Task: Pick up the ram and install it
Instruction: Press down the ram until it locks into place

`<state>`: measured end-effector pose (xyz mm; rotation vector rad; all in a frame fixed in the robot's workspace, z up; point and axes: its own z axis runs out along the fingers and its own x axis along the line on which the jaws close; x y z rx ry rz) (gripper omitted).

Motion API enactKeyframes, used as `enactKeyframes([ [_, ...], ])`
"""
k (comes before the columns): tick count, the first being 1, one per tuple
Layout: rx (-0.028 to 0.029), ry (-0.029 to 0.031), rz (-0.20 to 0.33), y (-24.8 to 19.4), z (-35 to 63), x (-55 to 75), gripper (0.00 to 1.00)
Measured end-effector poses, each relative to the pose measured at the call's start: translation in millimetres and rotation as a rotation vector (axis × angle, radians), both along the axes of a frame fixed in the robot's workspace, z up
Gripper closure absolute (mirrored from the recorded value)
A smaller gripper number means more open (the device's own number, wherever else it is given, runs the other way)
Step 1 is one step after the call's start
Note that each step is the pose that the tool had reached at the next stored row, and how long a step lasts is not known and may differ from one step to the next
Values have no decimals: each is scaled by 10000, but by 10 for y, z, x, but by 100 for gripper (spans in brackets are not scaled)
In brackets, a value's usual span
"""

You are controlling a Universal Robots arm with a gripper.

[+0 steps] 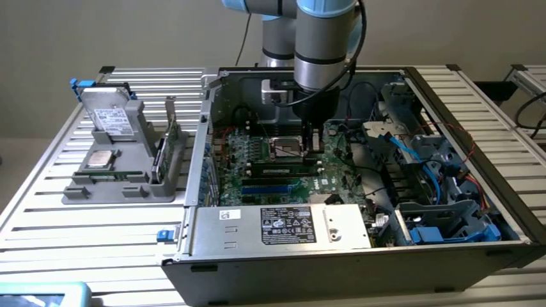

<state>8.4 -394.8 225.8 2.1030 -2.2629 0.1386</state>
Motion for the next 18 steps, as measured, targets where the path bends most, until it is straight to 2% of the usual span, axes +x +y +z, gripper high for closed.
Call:
enactKeyframes([
  [3, 5, -3, -1, 1, 81, -36, 89],
  [6, 0, -1, 1, -2, 127, -163, 89],
  [14, -1, -10, -1, -8, 129, -514, 89],
  [18, 0, -11, -1, -7, 114, -582, 89],
])
